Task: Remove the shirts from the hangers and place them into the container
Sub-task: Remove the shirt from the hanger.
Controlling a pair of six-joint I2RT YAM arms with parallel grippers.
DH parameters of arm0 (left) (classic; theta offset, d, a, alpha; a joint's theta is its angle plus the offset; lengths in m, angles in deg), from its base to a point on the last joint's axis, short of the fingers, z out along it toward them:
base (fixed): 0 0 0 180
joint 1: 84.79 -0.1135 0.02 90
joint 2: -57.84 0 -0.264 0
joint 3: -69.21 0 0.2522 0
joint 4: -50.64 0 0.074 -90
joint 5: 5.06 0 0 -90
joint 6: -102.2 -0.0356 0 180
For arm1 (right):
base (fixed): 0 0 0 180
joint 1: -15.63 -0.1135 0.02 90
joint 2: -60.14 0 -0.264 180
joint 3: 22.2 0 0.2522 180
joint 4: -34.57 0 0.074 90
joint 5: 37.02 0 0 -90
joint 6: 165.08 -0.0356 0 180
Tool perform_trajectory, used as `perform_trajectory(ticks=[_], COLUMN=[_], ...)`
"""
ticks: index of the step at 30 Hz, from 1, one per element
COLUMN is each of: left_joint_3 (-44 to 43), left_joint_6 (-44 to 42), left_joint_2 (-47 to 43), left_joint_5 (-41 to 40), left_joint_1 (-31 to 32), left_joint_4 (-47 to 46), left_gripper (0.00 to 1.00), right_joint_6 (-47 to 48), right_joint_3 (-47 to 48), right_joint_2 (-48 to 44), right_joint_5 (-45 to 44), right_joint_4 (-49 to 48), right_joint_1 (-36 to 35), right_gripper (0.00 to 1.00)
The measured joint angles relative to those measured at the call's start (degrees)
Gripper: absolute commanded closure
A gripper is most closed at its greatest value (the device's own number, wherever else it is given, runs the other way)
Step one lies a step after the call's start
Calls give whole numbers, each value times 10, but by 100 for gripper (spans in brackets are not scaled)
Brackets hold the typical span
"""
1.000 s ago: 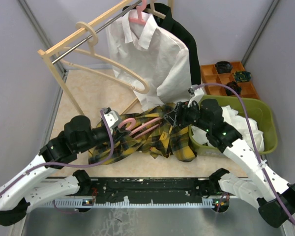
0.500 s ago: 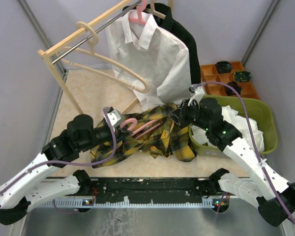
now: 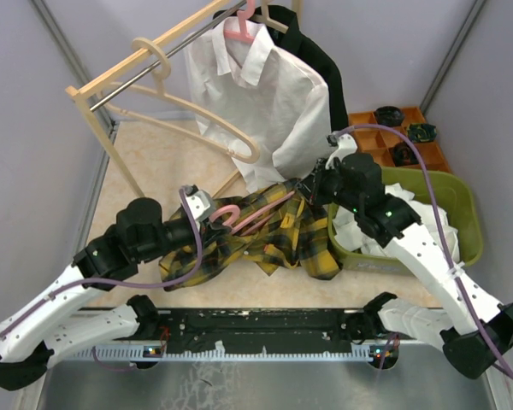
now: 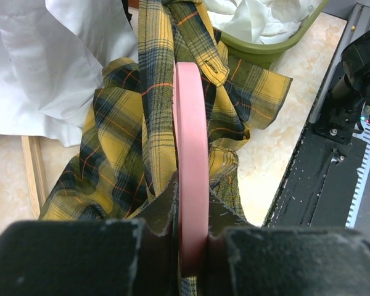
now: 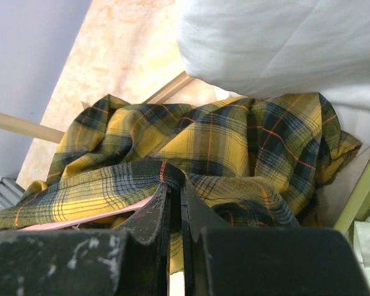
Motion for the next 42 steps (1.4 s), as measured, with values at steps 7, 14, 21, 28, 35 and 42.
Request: perform_trajectory(ticks=[7, 14, 21, 28, 35, 42], left_joint_3=[-13, -30, -30, -39, -22, -5], left_joint_6=[-7, -11, -11, -10, 5, 22], left_joint_2=[7, 19, 21, 14, -29, -76], left_joint_5=[17, 30, 42, 46, 2, -28], left_joint_1=[0, -3, -3, -3, -2, -2], left_joint_4=[11, 29, 49, 52, 32, 9], left_gripper=[100, 100, 100, 100, 100, 100], right_joint_6=[27, 74, 86, 107, 110, 71], right_joint_3=[36, 85, 42, 28, -49, -160], right_joint_2=[34, 98, 85, 85, 48, -54], right_joint_5=[-14, -13, -3, -18, -16, 25], right_joint_4=[31, 72, 74, 84, 47, -75], right_joint_1=[-3, -7, -7, -7, -8, -7], right_gripper=[100, 93, 87, 77, 65, 63])
